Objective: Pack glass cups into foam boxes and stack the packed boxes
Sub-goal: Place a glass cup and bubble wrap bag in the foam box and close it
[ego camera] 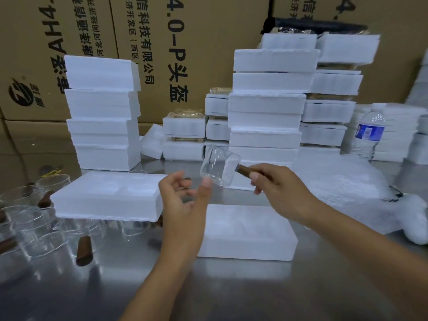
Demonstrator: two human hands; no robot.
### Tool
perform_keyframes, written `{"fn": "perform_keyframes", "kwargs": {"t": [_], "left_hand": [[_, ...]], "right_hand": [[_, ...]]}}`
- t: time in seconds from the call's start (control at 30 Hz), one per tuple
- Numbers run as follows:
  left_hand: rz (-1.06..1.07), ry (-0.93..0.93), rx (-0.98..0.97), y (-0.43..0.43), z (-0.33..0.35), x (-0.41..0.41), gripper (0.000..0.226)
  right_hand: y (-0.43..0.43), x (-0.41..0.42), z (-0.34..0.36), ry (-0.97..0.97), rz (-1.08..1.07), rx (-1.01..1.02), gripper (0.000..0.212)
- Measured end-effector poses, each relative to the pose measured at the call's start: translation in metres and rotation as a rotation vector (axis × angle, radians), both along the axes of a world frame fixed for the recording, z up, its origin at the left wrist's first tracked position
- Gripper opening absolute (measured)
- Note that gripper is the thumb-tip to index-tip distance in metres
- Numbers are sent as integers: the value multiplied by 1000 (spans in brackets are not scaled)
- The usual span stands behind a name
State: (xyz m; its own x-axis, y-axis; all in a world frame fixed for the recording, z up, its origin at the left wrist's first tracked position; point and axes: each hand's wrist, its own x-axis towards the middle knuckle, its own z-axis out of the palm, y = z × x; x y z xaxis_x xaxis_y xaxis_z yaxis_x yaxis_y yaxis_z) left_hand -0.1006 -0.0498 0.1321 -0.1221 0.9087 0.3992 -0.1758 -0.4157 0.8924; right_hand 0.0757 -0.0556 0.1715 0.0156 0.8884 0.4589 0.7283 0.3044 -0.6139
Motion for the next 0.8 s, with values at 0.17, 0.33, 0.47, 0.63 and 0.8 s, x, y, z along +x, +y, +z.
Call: {"fn": "perform_keyframes", "kwargs": {"t": [0.17,0.33,0.47,0.63,0.8], "left_hand": [[-337,20,-145,-2,1,0,65],[-558,-157,-237,-10,8,1,45],[-526,-289,-276,-8,6,-1,38],[-510,-403,-282,-2,7,-4,39],[-548,-387,-243,-1,5,-5,26]], "right_hand": [[-37,5,-1,6,141,-116,18],[-45,12,-10,94,202,-146,20],[-34,46,-23,267,-85,-6,16],[-25,101,-58,-232,-664,-329,39],[-25,107,-71,-267,-776,-340,30]]}}
